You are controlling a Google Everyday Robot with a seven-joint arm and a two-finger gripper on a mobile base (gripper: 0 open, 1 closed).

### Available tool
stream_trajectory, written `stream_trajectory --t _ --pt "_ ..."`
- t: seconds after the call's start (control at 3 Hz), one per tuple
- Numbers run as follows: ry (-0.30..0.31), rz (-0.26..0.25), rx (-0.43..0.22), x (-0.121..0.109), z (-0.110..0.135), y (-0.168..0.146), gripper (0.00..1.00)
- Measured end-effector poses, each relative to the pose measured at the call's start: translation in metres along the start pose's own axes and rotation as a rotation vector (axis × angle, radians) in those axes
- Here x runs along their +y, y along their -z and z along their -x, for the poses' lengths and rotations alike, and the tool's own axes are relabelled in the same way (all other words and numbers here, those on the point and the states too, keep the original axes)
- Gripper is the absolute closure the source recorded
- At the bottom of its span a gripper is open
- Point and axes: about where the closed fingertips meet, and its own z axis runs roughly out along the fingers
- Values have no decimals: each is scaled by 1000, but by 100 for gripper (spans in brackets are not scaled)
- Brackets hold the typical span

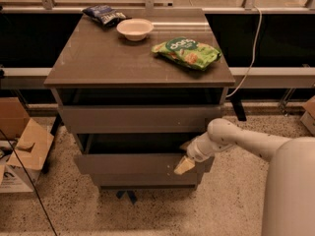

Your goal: Open middle drawer

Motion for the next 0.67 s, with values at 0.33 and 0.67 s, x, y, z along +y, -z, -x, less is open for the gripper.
stream_trajectory --t 0.33,0.67 --pt "8 -4 14 9 -4 -1 0" --pt "13 11 36 14 -11 -8 3"
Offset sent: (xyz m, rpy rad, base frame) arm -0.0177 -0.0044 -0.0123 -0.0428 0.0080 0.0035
